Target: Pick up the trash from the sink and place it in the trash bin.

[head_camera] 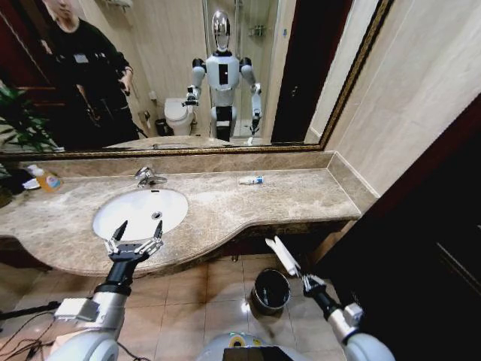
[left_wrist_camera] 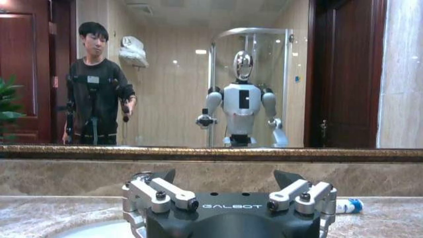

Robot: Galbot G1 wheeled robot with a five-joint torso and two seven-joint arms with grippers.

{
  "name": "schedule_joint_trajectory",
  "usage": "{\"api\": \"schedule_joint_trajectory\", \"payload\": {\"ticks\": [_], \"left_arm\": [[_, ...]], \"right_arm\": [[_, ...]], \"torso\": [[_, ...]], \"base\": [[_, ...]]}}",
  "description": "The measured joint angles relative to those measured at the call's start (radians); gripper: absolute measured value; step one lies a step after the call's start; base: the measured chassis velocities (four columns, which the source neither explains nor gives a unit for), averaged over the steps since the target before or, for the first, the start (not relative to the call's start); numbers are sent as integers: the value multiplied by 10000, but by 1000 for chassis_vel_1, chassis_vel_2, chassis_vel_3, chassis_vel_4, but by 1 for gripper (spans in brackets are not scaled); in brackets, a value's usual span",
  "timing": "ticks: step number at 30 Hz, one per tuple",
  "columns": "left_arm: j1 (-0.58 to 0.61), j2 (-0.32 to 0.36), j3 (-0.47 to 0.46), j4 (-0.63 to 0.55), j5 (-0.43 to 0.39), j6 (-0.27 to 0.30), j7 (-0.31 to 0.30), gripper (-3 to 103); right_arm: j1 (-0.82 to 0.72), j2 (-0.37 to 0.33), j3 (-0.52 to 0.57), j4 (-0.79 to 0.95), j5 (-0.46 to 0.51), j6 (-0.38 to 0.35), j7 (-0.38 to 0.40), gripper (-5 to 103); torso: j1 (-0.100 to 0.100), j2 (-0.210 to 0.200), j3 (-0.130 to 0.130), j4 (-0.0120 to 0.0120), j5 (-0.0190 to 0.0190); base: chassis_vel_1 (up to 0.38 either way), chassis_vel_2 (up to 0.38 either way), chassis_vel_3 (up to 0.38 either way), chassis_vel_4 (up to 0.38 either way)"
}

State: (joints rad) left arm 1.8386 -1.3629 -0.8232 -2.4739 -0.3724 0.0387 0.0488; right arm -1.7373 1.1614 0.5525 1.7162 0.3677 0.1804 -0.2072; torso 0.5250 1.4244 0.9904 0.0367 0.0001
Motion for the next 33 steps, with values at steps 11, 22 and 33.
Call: {"api": "schedule_joint_trajectory", "payload": {"ticks": [11, 22, 33], "left_arm": [[0, 0, 0, 0, 0, 0, 1, 100], [0, 0, 0, 1, -1, 0, 0, 100], [0, 0, 0, 0, -1, 0, 0, 100]], "right_arm": [[2813, 1435, -353, -5125, -2017, 653, 247, 0], [4219, 2418, -338, -7763, -3016, 1237, 469, -3], [4503, 2658, -357, -8263, -3118, 1304, 1137, 33]], "torso": [[1, -2, 0, 2, -1], [1, -2, 1, 1, -3], [1, -2, 0, 1, -2]], "base": [[0, 0, 0, 0], [0, 0, 0, 0], [0, 0, 0, 0]]}}
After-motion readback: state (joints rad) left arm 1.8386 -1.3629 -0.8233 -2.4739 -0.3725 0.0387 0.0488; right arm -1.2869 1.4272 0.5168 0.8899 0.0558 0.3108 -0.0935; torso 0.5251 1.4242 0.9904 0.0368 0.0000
